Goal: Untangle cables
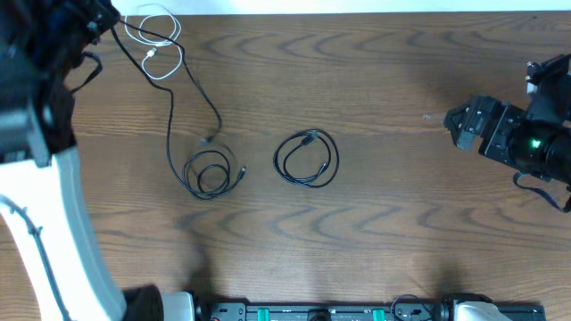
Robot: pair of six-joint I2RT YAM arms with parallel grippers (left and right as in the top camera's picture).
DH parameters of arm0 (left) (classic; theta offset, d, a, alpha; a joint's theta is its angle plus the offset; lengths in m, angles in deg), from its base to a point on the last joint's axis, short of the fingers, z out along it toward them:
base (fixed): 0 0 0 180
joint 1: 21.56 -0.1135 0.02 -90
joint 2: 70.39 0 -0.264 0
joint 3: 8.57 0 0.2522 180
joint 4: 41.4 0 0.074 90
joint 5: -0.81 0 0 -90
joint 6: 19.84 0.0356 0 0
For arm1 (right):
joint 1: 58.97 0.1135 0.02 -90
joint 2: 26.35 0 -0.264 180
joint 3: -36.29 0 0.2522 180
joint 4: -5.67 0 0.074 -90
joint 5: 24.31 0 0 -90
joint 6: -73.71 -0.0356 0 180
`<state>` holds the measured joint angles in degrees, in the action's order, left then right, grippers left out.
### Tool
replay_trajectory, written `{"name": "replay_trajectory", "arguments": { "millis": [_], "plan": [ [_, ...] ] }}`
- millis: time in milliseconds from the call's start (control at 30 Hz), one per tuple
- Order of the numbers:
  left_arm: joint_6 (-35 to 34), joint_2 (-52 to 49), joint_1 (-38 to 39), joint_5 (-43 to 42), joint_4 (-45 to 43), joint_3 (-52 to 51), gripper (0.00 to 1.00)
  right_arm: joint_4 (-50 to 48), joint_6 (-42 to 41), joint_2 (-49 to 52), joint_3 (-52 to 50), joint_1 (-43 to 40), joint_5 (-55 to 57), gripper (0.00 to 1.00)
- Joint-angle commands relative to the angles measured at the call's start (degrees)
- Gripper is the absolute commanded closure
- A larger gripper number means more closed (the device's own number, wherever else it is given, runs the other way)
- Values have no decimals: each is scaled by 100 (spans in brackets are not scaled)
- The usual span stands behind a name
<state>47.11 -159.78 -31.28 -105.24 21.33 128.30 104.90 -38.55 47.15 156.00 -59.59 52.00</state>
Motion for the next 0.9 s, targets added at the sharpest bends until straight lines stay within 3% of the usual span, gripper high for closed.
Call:
{"name": "replay_trajectory", "arguments": {
  "millis": [0, 133, 433, 867],
  "plan": [
    [817, -361, -24, 623, 321, 199, 93, 13, 116, 39, 7, -13, -42, 1],
    [824, -811, -98, 1558, 680, 195, 92, 17, 116, 70, 4, -13, -42, 1],
    [774, -1628, -1021, 1982, 1091, 184, 93, 4, 177, 79, 4, -13, -39, 1],
    [396, -2417, -2758, 1808, 986, 74, 91, -22, 175, 101, 2, -9, -39, 1]
  ]
}}
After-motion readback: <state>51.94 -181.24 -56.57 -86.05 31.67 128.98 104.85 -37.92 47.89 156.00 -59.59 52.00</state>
